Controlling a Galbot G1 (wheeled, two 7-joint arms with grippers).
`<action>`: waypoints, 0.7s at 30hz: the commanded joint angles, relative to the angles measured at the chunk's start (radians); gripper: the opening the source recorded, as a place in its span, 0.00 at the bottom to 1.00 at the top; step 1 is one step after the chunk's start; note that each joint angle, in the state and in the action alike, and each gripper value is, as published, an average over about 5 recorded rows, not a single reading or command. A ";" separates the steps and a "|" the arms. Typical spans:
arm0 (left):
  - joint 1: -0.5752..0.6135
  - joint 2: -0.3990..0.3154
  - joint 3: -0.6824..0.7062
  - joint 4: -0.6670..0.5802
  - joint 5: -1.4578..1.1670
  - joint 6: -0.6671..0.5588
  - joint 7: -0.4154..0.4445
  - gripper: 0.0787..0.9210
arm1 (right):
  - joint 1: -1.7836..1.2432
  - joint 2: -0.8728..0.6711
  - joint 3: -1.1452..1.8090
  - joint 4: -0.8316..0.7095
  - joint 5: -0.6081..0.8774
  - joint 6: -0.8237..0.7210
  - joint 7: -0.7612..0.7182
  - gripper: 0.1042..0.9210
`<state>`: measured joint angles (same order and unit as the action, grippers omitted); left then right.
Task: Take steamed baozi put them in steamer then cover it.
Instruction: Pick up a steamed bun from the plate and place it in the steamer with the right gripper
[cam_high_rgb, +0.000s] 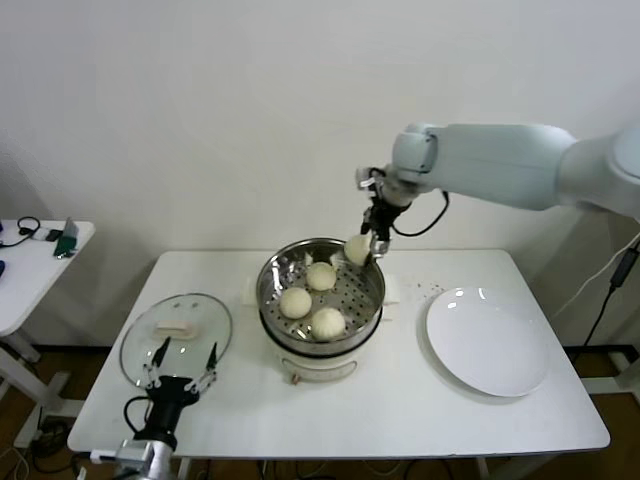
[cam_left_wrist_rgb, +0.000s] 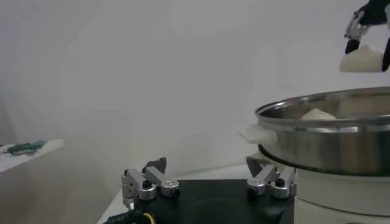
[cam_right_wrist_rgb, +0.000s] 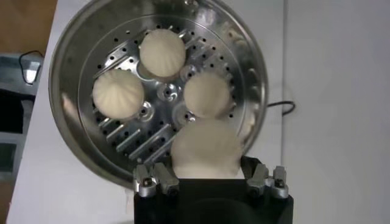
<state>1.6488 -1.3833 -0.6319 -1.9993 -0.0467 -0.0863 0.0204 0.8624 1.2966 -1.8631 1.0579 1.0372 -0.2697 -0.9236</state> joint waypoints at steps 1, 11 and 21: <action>-0.006 0.003 0.001 0.006 -0.007 0.001 0.000 0.88 | -0.082 0.087 -0.031 -0.005 0.004 -0.018 0.024 0.76; -0.012 0.004 -0.008 0.022 -0.017 0.002 0.000 0.88 | -0.149 0.088 -0.023 -0.014 -0.044 -0.023 0.032 0.76; -0.018 0.004 -0.007 0.029 -0.019 0.002 0.000 0.88 | -0.153 0.090 -0.014 -0.027 -0.099 -0.024 0.025 0.76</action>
<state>1.6315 -1.3791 -0.6407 -1.9716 -0.0653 -0.0846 0.0207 0.7341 1.3725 -1.8782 1.0410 0.9847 -0.2916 -0.8980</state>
